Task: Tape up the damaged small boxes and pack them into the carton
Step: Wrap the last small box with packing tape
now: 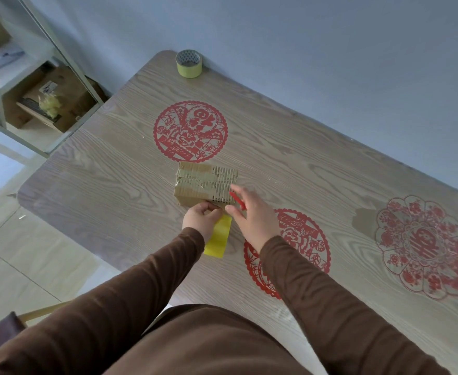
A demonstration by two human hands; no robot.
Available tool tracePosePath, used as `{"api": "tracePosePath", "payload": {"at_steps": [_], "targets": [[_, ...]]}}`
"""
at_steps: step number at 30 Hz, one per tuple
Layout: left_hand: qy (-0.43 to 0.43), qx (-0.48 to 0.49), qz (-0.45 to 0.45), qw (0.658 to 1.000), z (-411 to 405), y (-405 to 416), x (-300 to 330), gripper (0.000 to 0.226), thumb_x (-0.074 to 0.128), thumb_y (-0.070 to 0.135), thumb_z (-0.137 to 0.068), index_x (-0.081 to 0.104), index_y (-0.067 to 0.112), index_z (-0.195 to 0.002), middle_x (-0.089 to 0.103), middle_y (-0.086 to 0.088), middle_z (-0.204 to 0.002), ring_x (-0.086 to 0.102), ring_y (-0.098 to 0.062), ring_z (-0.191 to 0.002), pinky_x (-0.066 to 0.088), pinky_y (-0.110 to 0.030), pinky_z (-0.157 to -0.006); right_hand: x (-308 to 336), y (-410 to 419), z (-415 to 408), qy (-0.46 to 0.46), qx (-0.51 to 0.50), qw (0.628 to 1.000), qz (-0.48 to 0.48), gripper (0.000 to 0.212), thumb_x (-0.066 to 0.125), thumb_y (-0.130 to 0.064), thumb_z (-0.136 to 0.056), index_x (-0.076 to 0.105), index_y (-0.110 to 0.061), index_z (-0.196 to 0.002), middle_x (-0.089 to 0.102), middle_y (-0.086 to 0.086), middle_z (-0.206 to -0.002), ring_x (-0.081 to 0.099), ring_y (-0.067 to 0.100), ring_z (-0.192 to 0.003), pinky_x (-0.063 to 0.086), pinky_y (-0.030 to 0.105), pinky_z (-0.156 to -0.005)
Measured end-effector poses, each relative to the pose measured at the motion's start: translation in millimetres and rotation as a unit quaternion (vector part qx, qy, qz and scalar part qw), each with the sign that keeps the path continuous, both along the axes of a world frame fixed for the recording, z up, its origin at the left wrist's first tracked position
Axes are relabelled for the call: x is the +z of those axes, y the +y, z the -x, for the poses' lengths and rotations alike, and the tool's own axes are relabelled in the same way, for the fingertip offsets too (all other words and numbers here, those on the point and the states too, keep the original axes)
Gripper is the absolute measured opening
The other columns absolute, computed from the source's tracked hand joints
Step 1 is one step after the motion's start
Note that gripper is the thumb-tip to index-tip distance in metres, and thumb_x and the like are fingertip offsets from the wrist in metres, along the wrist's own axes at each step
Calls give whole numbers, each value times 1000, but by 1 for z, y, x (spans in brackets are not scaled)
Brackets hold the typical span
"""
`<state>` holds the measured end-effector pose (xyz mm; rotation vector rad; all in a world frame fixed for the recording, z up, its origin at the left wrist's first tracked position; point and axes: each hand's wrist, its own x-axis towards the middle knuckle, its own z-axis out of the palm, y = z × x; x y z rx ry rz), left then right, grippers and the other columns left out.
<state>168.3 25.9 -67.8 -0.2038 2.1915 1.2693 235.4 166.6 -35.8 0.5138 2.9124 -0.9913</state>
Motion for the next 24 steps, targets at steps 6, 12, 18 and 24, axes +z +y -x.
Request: {"api": "tracePosePath", "payload": {"at_steps": [6,12,18,24], "targets": [[52,-109,86,989,15,-5,8,9,71,26,-86,70,23,-77,62,4,-71,56,-18,-71,45,-28,-68,-19,-2,10,10,0,999,-52,28,49,-36,-104,54,-28,-130,65,0,-113,66,23,-93,54,36,-71],[64,-144,136,978,13,-24,8,13,69,28,-86,69,23,-74,67,-2,-81,61,-23,-80,46,-28,-71,-25,-5,12,39,3,995,-91,25,57,-38,-99,56,-25,-121,59,-3,-101,64,22,-71,43,28,-53],[59,-115,95,987,4,-32,6,18,72,28,-85,66,25,-68,61,2,-68,53,-17,-63,42,-26,-62,-41,-11,12,40,-5,993,-111,36,68,-40,-91,47,-26,-117,48,-3,-103,60,20,-69,48,33,-47],[43,-67,50,996,1,-38,8,9,75,25,-83,74,20,-75,67,-1,-72,50,-12,-59,42,-25,-59,-39,-18,19,72,-44,992,-98,41,69,-56,-86,50,-24,-105,44,-7,-95,50,16,-61,37,27,-43]]}}
